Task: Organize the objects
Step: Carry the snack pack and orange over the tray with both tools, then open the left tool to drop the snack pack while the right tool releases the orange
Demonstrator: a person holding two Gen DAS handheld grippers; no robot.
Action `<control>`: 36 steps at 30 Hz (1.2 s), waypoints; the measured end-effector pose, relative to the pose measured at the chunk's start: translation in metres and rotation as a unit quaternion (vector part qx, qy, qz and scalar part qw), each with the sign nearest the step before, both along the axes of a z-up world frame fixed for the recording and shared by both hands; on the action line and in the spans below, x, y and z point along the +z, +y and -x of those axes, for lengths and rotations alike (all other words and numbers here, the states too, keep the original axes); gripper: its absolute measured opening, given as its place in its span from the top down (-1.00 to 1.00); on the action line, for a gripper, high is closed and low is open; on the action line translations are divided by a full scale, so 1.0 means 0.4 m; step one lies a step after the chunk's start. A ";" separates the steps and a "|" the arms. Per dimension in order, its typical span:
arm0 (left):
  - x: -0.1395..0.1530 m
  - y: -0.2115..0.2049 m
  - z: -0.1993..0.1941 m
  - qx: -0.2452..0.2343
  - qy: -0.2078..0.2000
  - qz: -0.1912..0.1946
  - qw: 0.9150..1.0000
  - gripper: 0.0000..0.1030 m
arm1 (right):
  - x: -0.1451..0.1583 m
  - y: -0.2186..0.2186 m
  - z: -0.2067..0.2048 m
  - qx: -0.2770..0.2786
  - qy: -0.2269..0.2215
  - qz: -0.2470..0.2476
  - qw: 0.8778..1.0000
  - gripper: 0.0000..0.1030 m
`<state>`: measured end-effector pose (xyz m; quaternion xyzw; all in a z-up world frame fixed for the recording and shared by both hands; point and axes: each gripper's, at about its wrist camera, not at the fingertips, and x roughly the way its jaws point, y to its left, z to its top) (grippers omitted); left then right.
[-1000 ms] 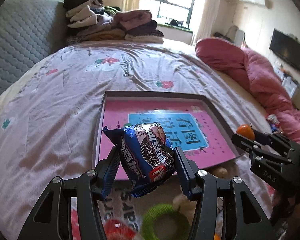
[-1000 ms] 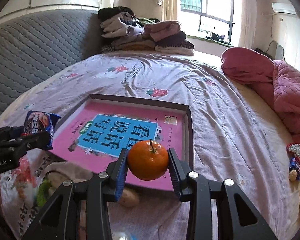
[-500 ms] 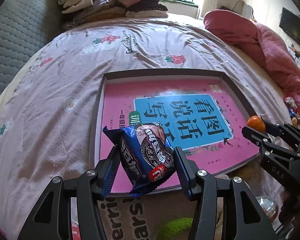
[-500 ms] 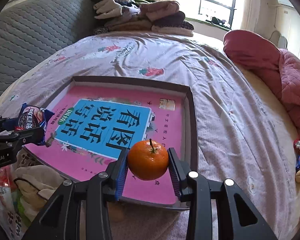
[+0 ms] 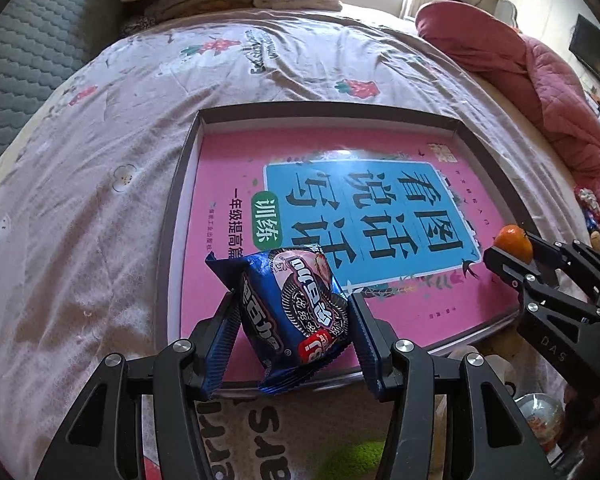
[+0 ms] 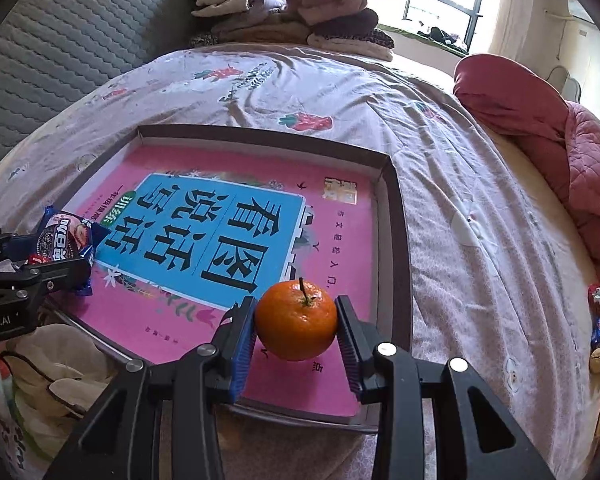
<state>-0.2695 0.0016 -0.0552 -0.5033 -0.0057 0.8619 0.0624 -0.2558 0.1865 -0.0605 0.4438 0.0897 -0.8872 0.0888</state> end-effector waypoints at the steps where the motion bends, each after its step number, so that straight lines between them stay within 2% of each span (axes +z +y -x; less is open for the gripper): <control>1: -0.002 0.000 0.001 0.002 -0.002 0.000 1.000 -0.08 | -0.002 0.000 0.001 0.000 -0.002 0.000 1.000 0.24; 15: -0.005 -0.015 0.010 0.018 -0.017 -0.013 1.000 -0.13 | -0.016 -0.007 0.004 0.000 -0.022 -0.008 1.000 0.24; 19: -0.003 -0.023 0.011 0.027 -0.022 -0.030 0.999 -0.16 | -0.012 -0.011 0.002 0.007 -0.027 -0.003 1.000 0.17; 22: 0.009 -0.027 0.008 0.031 -0.012 -0.035 0.999 -0.18 | -0.006 -0.011 -0.001 0.004 -0.022 -0.013 1.000 0.15; 29: 0.031 -0.039 -0.010 0.037 -0.002 -0.043 0.998 -0.22 | 0.018 -0.005 -0.008 0.002 -0.017 0.000 1.000 0.09; 36: 0.048 -0.051 -0.069 0.048 0.009 -0.059 0.997 -0.28 | 0.045 -0.008 -0.036 0.004 -0.007 0.005 1.000 0.08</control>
